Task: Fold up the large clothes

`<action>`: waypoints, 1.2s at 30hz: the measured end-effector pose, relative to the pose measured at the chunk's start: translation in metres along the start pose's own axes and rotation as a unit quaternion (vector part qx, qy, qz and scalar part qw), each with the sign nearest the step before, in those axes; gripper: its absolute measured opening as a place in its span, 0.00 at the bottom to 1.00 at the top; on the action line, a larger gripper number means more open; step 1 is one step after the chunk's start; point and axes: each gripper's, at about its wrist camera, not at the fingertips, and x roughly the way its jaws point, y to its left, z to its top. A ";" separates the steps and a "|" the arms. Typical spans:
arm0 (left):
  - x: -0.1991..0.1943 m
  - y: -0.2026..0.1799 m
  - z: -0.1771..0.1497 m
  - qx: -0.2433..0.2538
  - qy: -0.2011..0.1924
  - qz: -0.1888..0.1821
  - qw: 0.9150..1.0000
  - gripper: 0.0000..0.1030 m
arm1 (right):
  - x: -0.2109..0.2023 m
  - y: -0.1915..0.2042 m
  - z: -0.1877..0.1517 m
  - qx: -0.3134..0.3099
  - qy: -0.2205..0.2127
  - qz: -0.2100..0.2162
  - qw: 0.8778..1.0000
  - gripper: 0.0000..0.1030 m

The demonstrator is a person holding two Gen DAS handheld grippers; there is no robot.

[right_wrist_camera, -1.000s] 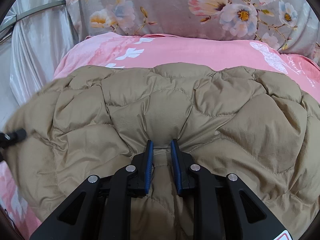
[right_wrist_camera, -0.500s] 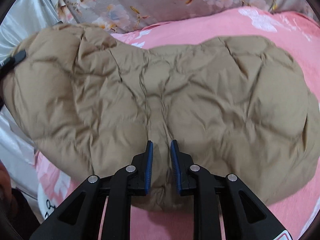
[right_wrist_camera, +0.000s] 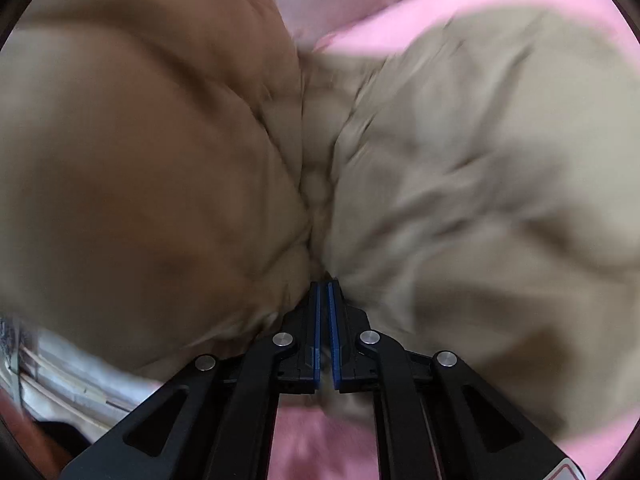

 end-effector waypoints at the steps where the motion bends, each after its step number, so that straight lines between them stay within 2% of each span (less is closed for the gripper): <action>1: 0.010 -0.007 0.000 0.008 0.008 -0.004 1.000 0.07 | -0.017 -0.006 0.000 -0.001 -0.013 -0.019 1.000 0.07; 2: 0.017 -0.011 -0.001 0.011 0.013 -0.006 1.000 0.07 | -0.039 -0.016 -0.001 0.005 -0.027 -0.048 0.998 0.08; 6: 0.069 -0.034 -0.012 0.021 0.059 -0.019 0.998 0.07 | -0.100 -0.048 -0.007 0.031 -0.067 -0.117 0.990 0.09; 10: 0.117 -0.052 -0.037 0.027 0.116 -0.026 0.993 0.07 | -0.137 -0.060 -0.014 0.022 -0.094 -0.217 0.971 0.09; 12: 0.139 -0.060 -0.055 0.031 0.142 -0.020 0.989 0.08 | -0.150 -0.064 -0.016 0.020 -0.102 -0.253 0.962 0.10; 19: 0.178 -0.066 -0.090 0.021 0.184 -0.012 0.983 0.10 | -0.188 -0.090 -0.013 0.039 -0.131 -0.258 0.956 0.10; 23: 0.186 -0.071 -0.099 0.032 0.185 0.007 0.982 0.10 | -0.192 -0.090 -0.004 0.038 -0.140 -0.247 0.958 0.11; 26: 0.170 -0.071 -0.093 0.018 0.187 -0.009 0.982 0.11 | -0.192 -0.085 0.012 0.032 -0.144 -0.244 0.959 0.11; 27: 0.155 -0.072 -0.087 0.013 0.182 -0.025 0.983 0.15 | -0.194 -0.082 0.014 0.027 -0.146 -0.243 0.959 0.11; 28: 0.135 -0.072 -0.080 0.012 0.170 -0.043 0.984 0.24 | -0.198 -0.077 0.016 0.022 -0.149 -0.242 0.959 0.14; 29: 0.124 -0.072 -0.076 0.012 0.163 -0.052 0.985 0.32 | -0.202 -0.070 0.021 0.015 -0.154 -0.241 0.958 0.23; 30: 0.098 -0.069 -0.066 0.007 0.143 -0.073 0.987 0.53 | -0.205 -0.064 0.025 0.009 -0.160 -0.238 0.958 0.28; 31: 0.082 -0.066 -0.059 0.001 0.127 -0.080 0.989 0.67 | -0.209 -0.055 0.030 0.001 -0.170 -0.230 0.958 0.41; 32: 0.066 -0.059 -0.052 -0.007 0.105 -0.083 0.991 0.69 | -0.211 -0.050 0.035 -0.006 -0.176 -0.222 0.959 0.47; 34: 0.031 -0.039 -0.033 -0.029 0.057 -0.078 0.995 0.70 | -0.211 -0.031 0.052 -0.024 -0.188 -0.201 0.961 0.51; 36: 0.008 -0.011 -0.013 -0.061 0.018 -0.043 0.997 0.70 | -0.204 -0.015 0.072 -0.036 -0.194 -0.178 0.964 0.59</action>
